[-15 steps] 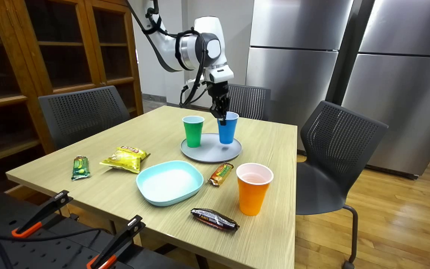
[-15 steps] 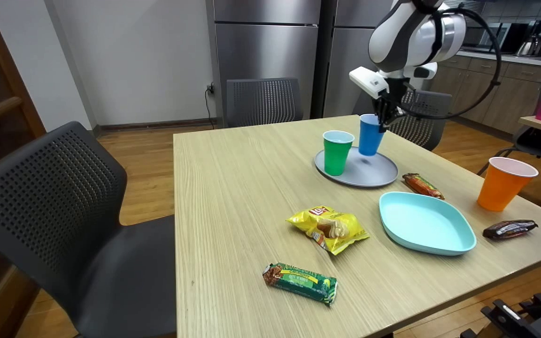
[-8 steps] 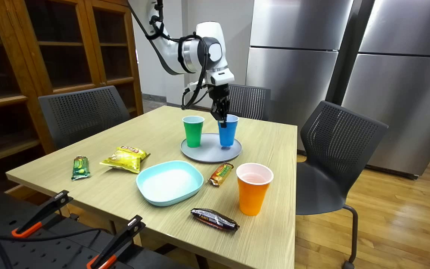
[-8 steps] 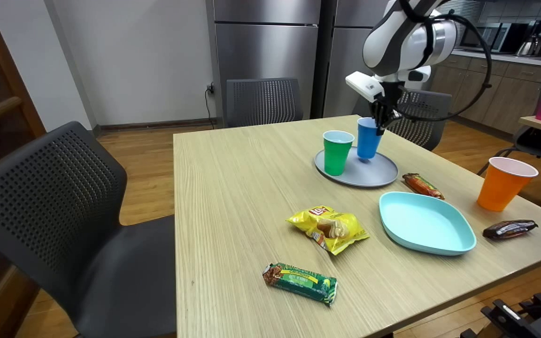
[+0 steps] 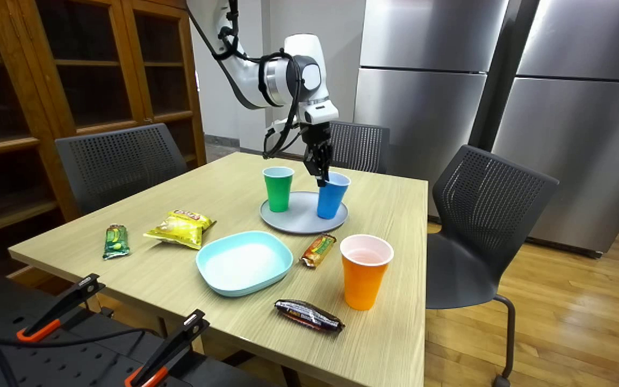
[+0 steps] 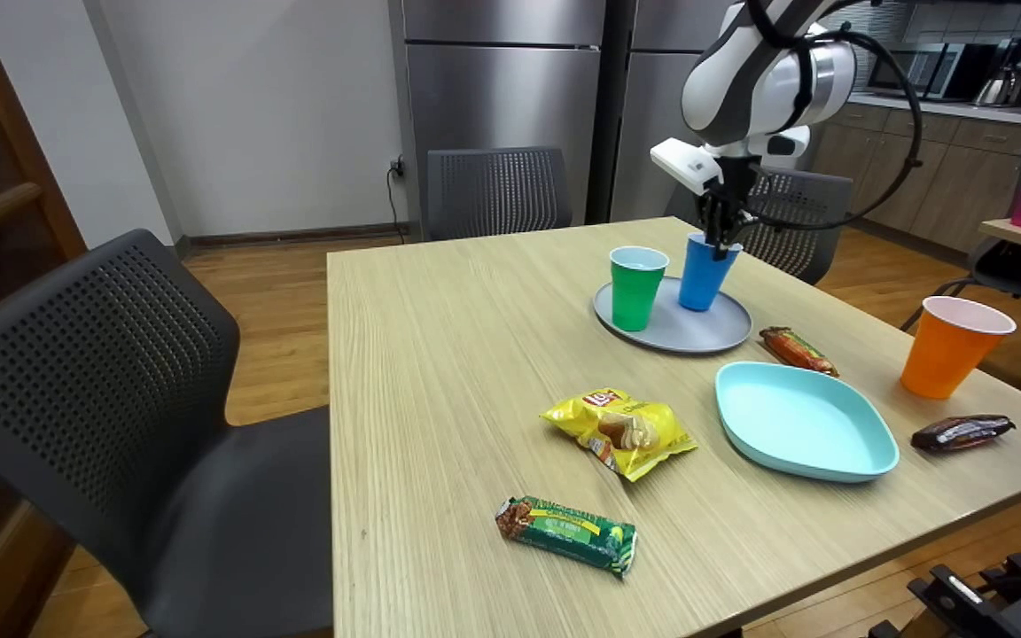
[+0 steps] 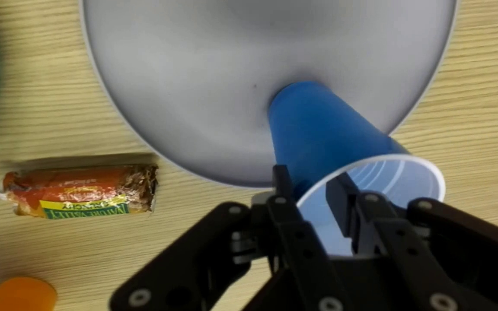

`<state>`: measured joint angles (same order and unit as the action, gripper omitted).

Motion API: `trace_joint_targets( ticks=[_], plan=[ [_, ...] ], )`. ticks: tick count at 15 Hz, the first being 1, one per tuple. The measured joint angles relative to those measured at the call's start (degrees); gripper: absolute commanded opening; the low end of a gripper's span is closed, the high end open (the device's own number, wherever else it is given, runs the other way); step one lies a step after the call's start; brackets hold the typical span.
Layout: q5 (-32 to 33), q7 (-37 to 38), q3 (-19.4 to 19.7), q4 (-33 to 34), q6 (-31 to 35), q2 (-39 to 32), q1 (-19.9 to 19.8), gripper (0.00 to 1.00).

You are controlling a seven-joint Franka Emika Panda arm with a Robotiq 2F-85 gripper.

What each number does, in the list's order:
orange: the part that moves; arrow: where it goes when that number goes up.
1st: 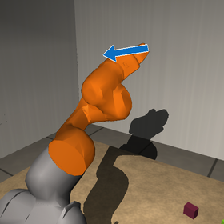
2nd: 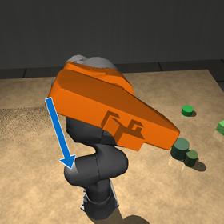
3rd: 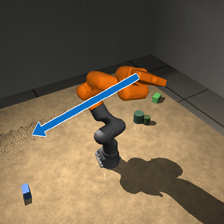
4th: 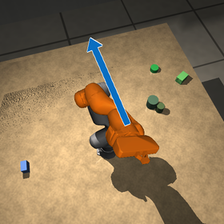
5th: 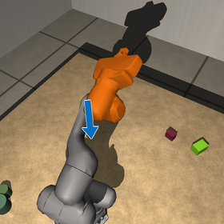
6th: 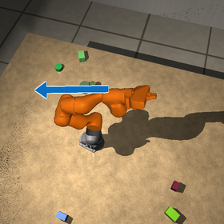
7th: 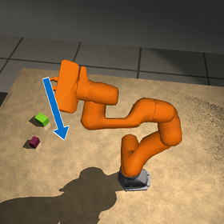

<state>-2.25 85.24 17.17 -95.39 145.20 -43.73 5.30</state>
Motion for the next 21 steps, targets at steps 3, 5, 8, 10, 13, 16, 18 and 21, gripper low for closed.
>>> trace_joint_targets(
  ticks=[3,5,8,10,13,16,18,21],
  plan=[
    [0.0,0.0,0.1,0.0,0.1,0.5,0.0,0.81],
    [0.0,0.0,0.1,-0.1,0.1,1.5,-0.1,0.95],
    [0.0,-0.2,0.1,-0.8,0.2,3.4,-0.3,1.00],
    [0.0,-0.7,0.1,-1.9,0.3,5.1,-0.4,1.00],
    [0.0,-2.2,0.0,-4.4,0.5,8.1,-0.6,1.00],
    [0.0,-6.1,-0.3,-7.9,0.6,11.6,-1.3,1.00],
    [0.0,-10.0,-0.7,-10.7,0.6,14.1,-2.1,1.00],
    [0.0,-14.7,-0.8,-14.6,0.6,17.3,-3.4,1.00]
  ],
)
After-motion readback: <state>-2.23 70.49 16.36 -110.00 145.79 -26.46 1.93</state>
